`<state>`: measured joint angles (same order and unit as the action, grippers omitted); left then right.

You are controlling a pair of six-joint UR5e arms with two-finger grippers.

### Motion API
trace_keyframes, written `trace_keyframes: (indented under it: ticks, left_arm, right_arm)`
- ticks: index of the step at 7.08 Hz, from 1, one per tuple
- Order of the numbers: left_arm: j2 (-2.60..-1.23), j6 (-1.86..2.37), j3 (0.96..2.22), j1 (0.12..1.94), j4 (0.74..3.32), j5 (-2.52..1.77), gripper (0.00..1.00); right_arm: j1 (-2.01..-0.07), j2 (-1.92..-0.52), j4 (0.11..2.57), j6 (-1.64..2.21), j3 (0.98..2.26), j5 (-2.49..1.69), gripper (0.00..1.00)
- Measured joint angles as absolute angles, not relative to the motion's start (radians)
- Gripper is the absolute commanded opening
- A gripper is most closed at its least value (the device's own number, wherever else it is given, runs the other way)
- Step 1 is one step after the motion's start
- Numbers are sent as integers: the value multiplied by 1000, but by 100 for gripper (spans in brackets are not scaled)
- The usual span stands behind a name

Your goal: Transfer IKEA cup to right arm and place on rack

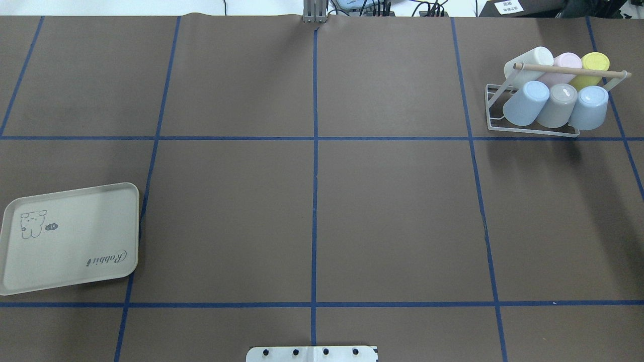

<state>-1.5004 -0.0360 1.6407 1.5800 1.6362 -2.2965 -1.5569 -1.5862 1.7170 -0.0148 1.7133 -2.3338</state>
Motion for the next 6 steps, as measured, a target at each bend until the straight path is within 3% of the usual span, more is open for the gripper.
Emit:
trace_keyframes:
  ticks: [6]
  left_arm:
    - [-1538,-32,1661,1577,1629,-2225,100]
  right_arm:
    - [-1557,-1593,1714,-22,1714,-2328,100]
